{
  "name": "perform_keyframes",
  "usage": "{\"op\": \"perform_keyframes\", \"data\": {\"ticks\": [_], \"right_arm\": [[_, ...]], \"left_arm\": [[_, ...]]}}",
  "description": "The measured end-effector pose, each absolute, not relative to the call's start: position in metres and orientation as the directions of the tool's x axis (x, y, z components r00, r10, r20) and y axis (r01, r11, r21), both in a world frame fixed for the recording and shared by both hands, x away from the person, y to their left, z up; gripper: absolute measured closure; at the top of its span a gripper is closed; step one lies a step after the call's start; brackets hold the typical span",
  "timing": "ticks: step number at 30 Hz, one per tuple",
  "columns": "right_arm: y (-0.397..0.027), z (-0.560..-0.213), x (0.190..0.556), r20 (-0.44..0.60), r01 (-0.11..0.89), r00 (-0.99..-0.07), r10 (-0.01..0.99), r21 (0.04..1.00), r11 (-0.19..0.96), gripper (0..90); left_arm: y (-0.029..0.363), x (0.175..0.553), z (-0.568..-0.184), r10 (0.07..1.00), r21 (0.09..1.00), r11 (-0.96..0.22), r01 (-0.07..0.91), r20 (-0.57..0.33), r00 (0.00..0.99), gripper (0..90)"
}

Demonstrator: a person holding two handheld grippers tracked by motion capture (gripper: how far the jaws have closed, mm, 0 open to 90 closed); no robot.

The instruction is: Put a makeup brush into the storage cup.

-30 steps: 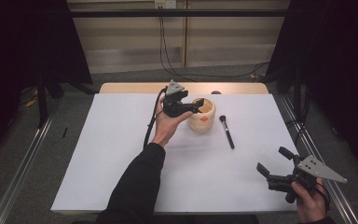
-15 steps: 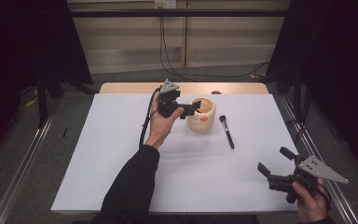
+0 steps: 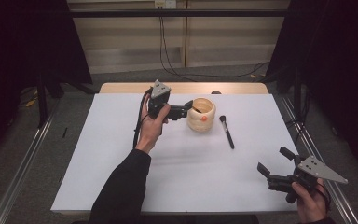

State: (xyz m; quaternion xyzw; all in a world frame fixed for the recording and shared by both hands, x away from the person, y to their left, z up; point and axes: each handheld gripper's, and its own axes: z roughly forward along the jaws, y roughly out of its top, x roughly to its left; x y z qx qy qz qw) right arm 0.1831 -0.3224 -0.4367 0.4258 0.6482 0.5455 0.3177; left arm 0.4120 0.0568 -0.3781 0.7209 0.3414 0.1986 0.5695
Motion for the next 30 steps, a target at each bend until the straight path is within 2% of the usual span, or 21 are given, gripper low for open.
{"op": "perform_keyframes", "data": {"ticks": [7, 13, 21, 30], "right_arm": [[-0.322, -0.436, 0.183, 0.048, 0.206, -0.436, 0.898, 0.977, 0.048, 0.0], [-0.321, -0.436, 0.183, 0.051, 0.208, -0.439, 0.897, 0.977, 0.047, 0.0], [-0.321, -0.437, 0.184, 0.046, 0.205, -0.438, 0.898, 0.977, 0.050, 0.0], [-0.322, -0.437, 0.184, 0.059, 0.208, -0.429, 0.901, 0.978, 0.035, 0.0]], "left_arm": [[0.074, 0.402, -0.386, 0.732, 0.956, -0.098, 0.276, -0.118, 0.671, 0.9], [0.087, 0.390, -0.388, 0.736, 0.959, -0.125, 0.253, -0.081, 0.672, 1.0], [0.108, 0.382, -0.391, 0.740, 0.953, -0.100, 0.285, -0.120, 0.662, 1.3], [0.128, 0.367, -0.395, 0.750, 0.963, -0.127, 0.236, -0.063, 0.659, 1.4]]}}
